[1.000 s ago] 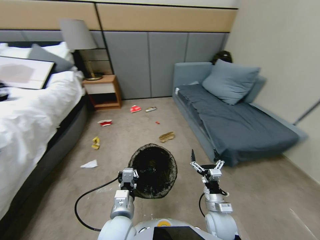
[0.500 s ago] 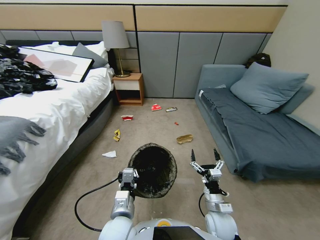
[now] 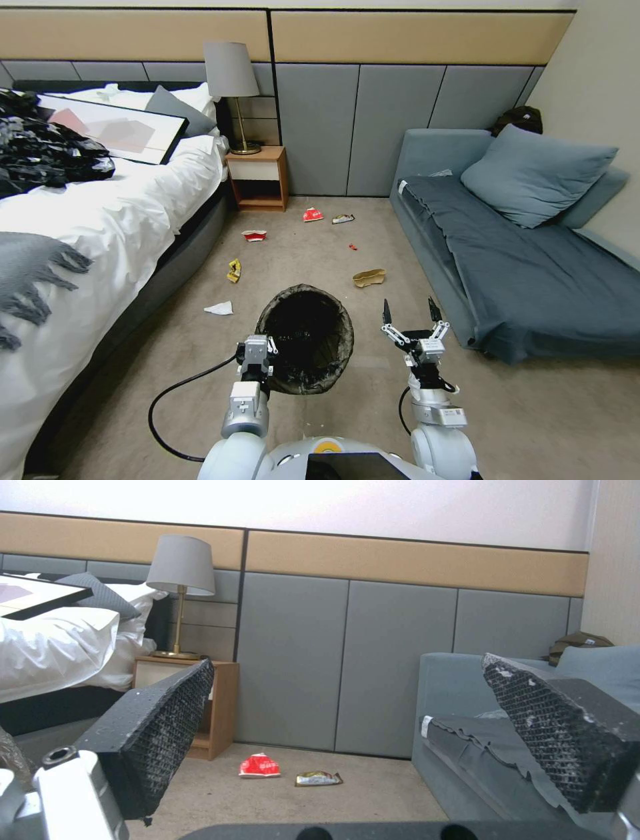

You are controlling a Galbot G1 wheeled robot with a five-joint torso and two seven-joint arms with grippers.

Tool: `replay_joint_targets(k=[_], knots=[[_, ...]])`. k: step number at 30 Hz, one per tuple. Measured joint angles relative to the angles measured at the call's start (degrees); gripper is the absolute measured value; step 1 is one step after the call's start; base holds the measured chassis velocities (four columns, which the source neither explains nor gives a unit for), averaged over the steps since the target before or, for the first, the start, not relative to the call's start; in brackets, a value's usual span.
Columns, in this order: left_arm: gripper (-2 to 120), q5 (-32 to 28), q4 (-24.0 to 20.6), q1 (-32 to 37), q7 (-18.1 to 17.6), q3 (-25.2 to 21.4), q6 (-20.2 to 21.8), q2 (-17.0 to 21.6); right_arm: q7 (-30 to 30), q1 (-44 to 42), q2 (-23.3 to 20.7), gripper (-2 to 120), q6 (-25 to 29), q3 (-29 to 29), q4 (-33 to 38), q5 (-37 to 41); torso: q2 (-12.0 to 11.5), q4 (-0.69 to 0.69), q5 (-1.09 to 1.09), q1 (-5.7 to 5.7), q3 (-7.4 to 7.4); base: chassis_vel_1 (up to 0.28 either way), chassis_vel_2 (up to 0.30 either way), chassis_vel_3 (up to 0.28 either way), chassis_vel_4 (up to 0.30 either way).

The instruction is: Pick up the trash bin, then pick up the garbage from the floor and place it into the trash bin.

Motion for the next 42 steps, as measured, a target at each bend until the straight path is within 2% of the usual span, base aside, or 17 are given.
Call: replay_joint_targets(k=[17, 35, 36, 38, 41, 42], knots=[[1, 0.04, -0.01, -0.02, 0.03, 0.10, 0.01, -0.01, -0.11, -0.09, 0.00, 100, 0.41, 0.34, -0.33, 0.39, 0.00, 0.00, 0.00, 0.00, 0.00, -0.027, 0.028, 0.028, -0.020], [1, 0.14, 0.07, -0.19, 0.03, 0.13, 0.24, -0.04, -0.23, -0.09, 0.00, 100, 0.58, 0.28, -0.60, 0.39, 0.00, -0.02, -0.03, 0.00, 0.00, -0.226, 0.236, 0.234, -0.232], [1, 0.14, 0.08, -0.17, 0.04, 0.15, 0.24, -0.04, -0.33, -0.09, 0.00, 100, 0.62, 0.28, -0.61, 0.38, 0.00, 0.00, 0.03, 0.01, 0.00, -0.219, 0.238, 0.245, -0.239], [1, 0.16, 0.08, -0.17, 0.03, 0.14, 0.24, -0.04, -0.46, -0.10, 0.00, 100, 0.69, 0.29, -0.64, 0.37, 0.00, 0.00, -0.03, 0.00, 0.00, -0.223, 0.248, 0.241, -0.223], [1, 0.16, 0.07, -0.15, 0.03, 0.14, 0.24, -0.04, -0.51, -0.10, 0.00, 100, 0.72, 0.27, -0.68, 0.36, 0.00, 0.01, 0.02, 0.00, 0.00, -0.222, 0.232, 0.241, -0.216], [1, 0.16, 0.07, -0.17, 0.03, 0.14, 0.24, -0.04, -0.55, -0.08, 0.00, 100, 0.84, 0.30, -0.70, 0.36, 0.00, 0.00, -0.04, 0.00, 0.00, -0.245, 0.215, 0.237, -0.226]])
